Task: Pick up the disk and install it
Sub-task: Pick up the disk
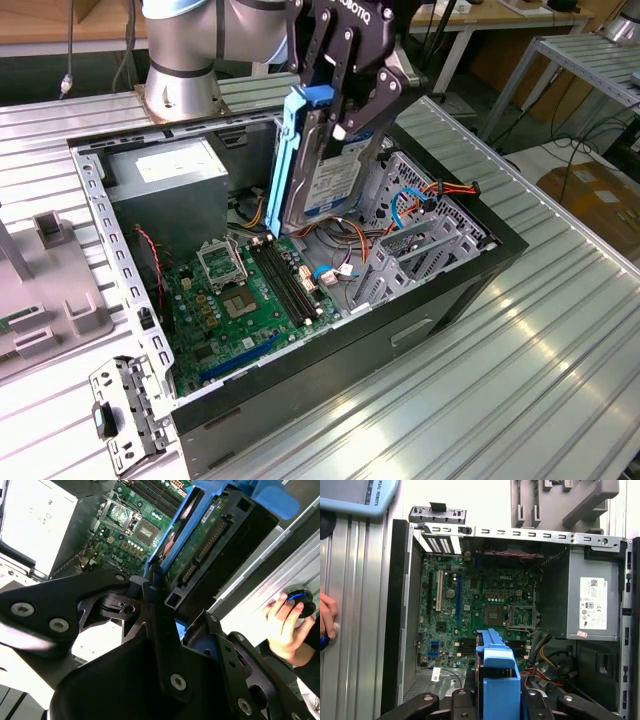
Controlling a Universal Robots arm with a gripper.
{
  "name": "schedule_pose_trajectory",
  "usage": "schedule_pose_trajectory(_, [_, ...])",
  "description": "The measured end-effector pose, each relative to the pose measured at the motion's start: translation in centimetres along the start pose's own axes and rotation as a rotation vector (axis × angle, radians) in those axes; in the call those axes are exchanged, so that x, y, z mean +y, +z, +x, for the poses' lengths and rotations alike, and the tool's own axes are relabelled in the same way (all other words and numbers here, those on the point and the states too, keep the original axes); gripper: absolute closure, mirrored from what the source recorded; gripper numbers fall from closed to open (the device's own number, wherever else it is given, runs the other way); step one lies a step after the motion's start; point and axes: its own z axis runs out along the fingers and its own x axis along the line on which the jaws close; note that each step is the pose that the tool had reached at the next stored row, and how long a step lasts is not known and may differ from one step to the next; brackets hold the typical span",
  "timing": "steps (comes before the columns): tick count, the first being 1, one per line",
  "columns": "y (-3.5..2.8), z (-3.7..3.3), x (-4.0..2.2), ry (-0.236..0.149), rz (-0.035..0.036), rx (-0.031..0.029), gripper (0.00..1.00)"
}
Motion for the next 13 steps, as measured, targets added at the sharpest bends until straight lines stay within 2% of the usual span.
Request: schedule_pose_trajectory(13, [-0.06, 1.53, -0.23, 0.000, 0.0000, 0.0000, 0.63])
